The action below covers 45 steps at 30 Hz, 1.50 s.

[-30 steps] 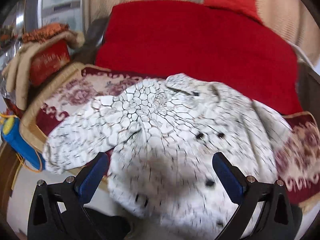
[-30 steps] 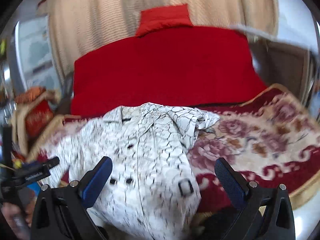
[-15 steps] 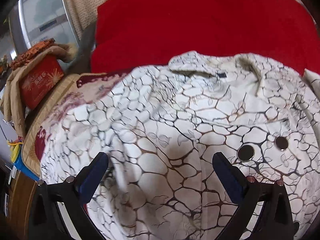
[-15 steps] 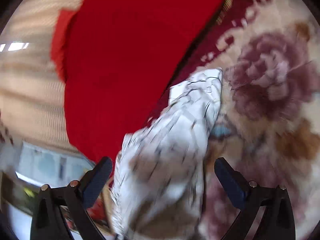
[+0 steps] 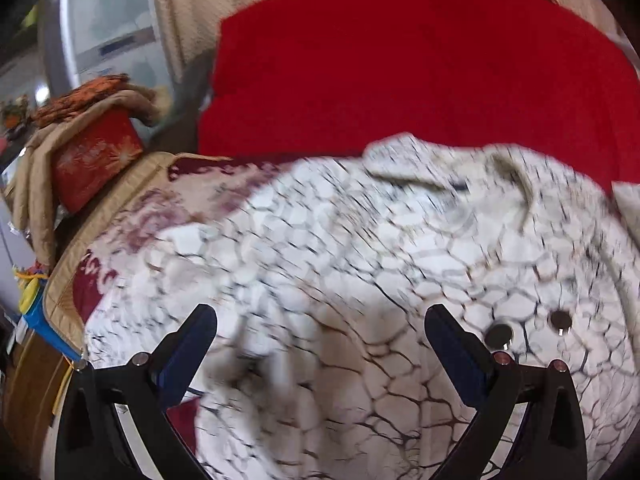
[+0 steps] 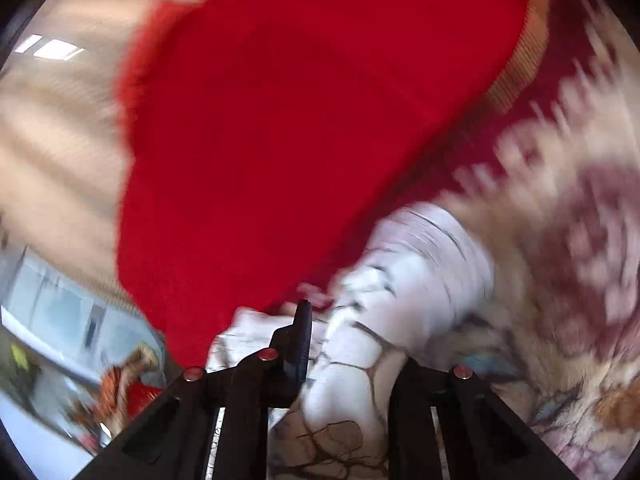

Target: Fold large clothes

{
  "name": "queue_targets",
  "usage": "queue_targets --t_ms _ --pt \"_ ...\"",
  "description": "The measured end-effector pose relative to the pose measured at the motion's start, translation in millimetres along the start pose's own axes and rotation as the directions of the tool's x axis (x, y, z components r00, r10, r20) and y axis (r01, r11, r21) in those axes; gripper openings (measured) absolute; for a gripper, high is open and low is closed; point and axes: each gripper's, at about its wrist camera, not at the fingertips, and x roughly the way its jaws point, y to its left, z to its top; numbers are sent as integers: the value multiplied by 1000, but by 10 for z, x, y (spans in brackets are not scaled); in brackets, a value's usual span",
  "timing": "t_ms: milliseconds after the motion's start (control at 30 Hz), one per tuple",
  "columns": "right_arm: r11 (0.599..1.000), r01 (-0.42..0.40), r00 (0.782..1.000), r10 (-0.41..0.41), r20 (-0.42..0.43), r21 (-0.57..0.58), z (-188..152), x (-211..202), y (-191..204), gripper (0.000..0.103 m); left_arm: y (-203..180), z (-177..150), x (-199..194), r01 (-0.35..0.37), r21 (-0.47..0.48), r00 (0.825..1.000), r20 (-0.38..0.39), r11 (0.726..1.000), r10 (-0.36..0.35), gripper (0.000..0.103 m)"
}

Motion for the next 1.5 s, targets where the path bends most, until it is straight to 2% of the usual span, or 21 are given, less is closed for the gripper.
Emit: queue_targets --t_ms 67,133,200,267,333,400,467,533,633,700,767,867,900,933,1033,1133,1233,1267,1333,1367,1500 --pt "987 -77 995 86 59 -142 -105 -238 454 18 135 47 -41 -24 -41 999 25 999 25 103" --pt "953 -167 980 188 61 -254 -287 -402 891 18 285 74 -64 -61 -80 997 41 995 65 103" --pt "909 -230 966 256 31 -347 -529 -490 1298 18 465 84 -62 -86 -129 995 38 988 92 103" --pt "864 -282 955 294 -35 -417 -891 -415 1660 18 623 69 -46 -97 -172 994 26 980 103 103" --pt "835 -323 946 301 -120 -446 -1217 -244 1922 21 797 36 -26 -114 -212 993 12 971 119 103" --pt "821 -322 946 256 -199 -471 -1599 28 2086 23 957 -3 -8 -125 -245 992 1 961 129 103" --pt "821 -321 933 189 -305 -473 -1968 366 2150 34 1060 -54 4 -124 -266 992 -9 956 126 103" --pt "832 -342 889 136 -437 -437 -2335 655 2195 78 1143 -81 26 -103 -290 995 -22 952 100 103" --pt "837 -378 846 139 -514 -395 -2694 960 2064 79 1201 -102 25 -55 -323 998 -20 945 52 103" --pt "826 -395 838 147 -525 -401 -2647 889 1965 79 1189 -103 15 1 -343 1000 -5 939 -3 103" --pt "819 -390 855 152 -496 -421 -2471 651 1854 79 1134 -111 9 68 -354 998 9 933 -69 103" --pt "833 -306 915 123 -384 -461 -2267 357 1692 79 936 -102 24 164 -329 986 19 930 -167 103" --pt "842 -240 941 79 -330 -483 -2185 274 1618 78 827 -90 34 189 -303 981 15 934 -193 103" --pt "846 -189 956 43 -289 -499 -2114 193 1523 77 750 -83 33 196 -283 979 11 939 -201 103" --pt "853 -48 981 -59 -187 -520 -1902 140 1339 74 449 -59 55 192 -203 980 -3 960 -197 103" --pt "886 13 978 -109 -180 -464 -1694 164 1117 60 182 -45 124 197 -145 978 -38 970 -204 103" --pt "920 22 964 -123 -237 -391 -1610 281 920 56 -10 -54 201 192 -117 977 -70 974 -201 102" --pt "923 33 959 -137 -249 -383 -1606 301 872 56 -56 -57 211 173 -102 981 -70 980 -180 102" --pt "932 75 934 -191 -303 -355 -1606 430 731 52 -160 -70 245 121 -59 989 -80 991 -126 101" --pt "937 70 931 -183 -314 -341 -1603 438 682 52 -197 -78 263 101 -43 991 -88 994 -104 101" --pt "937 37 946 -145 -291 -346 -1540 343 728 52 -316 -116 295 20 39 996 -90 999 -16 101"
